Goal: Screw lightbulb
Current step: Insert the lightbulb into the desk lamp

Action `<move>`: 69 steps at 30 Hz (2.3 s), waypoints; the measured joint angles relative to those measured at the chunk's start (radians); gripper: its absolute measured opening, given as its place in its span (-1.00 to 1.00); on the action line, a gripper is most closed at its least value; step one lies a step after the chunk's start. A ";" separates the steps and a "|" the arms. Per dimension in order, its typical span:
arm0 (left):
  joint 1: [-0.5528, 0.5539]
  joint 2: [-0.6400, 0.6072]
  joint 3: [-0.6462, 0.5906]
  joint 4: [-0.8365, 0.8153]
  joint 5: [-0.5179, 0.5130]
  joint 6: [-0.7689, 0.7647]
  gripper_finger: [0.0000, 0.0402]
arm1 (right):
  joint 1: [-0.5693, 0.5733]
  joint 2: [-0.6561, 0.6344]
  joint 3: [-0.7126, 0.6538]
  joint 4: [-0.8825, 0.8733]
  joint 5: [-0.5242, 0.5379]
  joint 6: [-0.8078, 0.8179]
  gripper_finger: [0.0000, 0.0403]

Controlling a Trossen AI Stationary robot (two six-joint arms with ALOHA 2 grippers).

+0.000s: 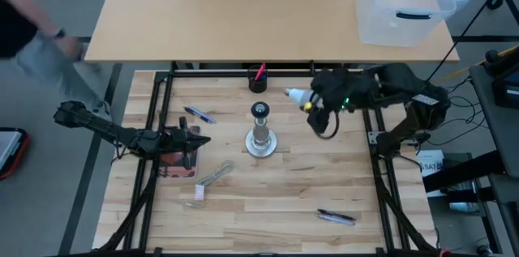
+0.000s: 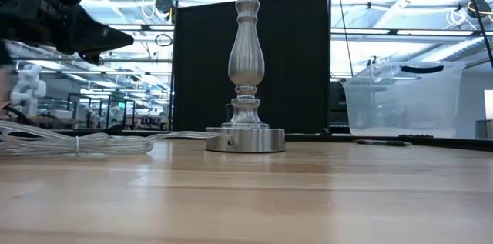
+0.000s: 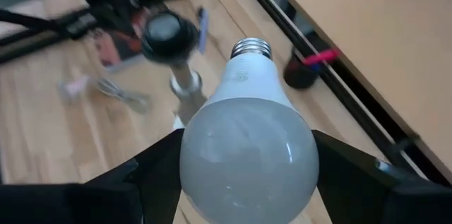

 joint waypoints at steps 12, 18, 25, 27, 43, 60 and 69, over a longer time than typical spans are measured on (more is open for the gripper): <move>0.000 0.000 0.000 0.001 0.000 -0.001 -1.00 | -0.120 0.002 0.017 0.117 -0.199 -0.188 0.31; 0.000 0.000 0.000 0.011 -0.002 -0.001 -1.00 | -0.118 0.002 0.017 0.136 -0.219 -0.256 0.32; 0.000 0.000 0.000 0.062 -0.042 -0.015 -0.85 | -0.119 0.002 0.017 0.139 -0.215 -0.313 0.31; 0.000 0.005 0.000 0.049 -0.037 -0.041 -0.71 | -0.118 0.002 0.017 0.151 -0.216 -0.329 0.31; 0.124 0.413 0.042 0.348 0.095 -0.143 0.37 | -0.117 -0.001 0.017 0.218 -0.217 -0.390 0.32; 0.261 0.997 0.316 0.445 0.243 0.002 0.37 | -0.106 -0.002 0.017 0.172 -0.244 -0.385 0.33; 0.284 0.966 0.317 0.548 0.272 0.046 0.37 | -0.070 -0.002 0.017 0.064 -0.240 -0.335 0.32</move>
